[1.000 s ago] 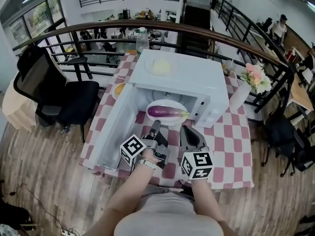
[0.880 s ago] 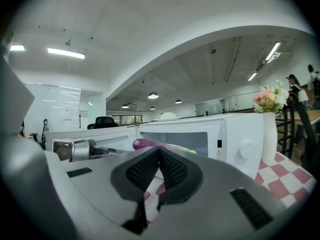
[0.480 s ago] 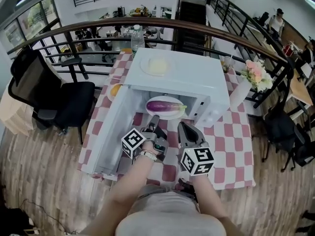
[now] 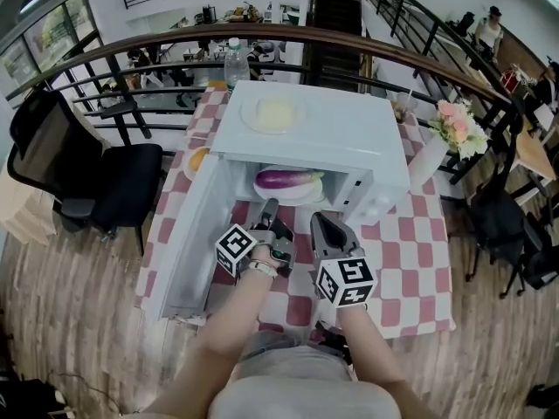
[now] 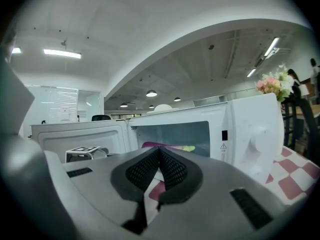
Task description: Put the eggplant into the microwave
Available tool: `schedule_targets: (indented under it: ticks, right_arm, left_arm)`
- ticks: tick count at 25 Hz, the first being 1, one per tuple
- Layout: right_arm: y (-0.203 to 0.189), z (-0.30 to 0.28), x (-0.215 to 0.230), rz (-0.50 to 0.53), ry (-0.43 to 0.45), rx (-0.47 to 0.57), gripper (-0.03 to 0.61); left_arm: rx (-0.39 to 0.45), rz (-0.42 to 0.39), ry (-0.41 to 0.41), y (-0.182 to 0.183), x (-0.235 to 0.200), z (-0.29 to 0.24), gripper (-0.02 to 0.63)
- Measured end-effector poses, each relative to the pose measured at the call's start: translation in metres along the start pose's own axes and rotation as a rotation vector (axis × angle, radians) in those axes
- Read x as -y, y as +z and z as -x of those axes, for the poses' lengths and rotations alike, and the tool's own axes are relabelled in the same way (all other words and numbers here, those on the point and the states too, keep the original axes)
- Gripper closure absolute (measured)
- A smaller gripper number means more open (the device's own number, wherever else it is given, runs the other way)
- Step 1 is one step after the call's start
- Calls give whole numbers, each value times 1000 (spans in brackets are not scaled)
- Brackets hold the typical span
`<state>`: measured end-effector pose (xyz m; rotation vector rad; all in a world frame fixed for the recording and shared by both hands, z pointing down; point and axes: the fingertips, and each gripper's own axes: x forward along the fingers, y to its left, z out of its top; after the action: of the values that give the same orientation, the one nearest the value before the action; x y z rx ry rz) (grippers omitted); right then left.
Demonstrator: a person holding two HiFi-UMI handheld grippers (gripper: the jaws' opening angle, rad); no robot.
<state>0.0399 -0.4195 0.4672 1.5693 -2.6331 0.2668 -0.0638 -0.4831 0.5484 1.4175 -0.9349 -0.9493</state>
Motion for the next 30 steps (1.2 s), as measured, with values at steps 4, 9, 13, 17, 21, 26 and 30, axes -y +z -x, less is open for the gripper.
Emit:
schedule_targets:
  ticks: [4,9,13,17,21,26,30]
  right_arm:
    - [-9,-1,1,-14,-3,-16,554]
    - [-20,-1,0,-23,-5,-37,554]
    - [-25,-4,1,-26,-6,-53,554]
    - [-30,-5,-1,-40,-4,-67,554]
    - [-33,-4,-1,-39,-5,-78,554]
    - [-37,-4,-1,-41,-7,-92,554]
    - [-40,-6,-2,-43,-4,-97,554]
  left_arm:
    - [6,1,8,5,-12,-7,597]
    - [7,9,25,6,-24,-14,597]
    - [10,22,31,7,-30,-19,597]
    - [11,30,47,8,-36,-20,597]
    - [17,34,68,10,-43,-22,597]
    - [21,45,95,9,-50,-22,597]
    - [28,53,111,10,-53,-24,597]
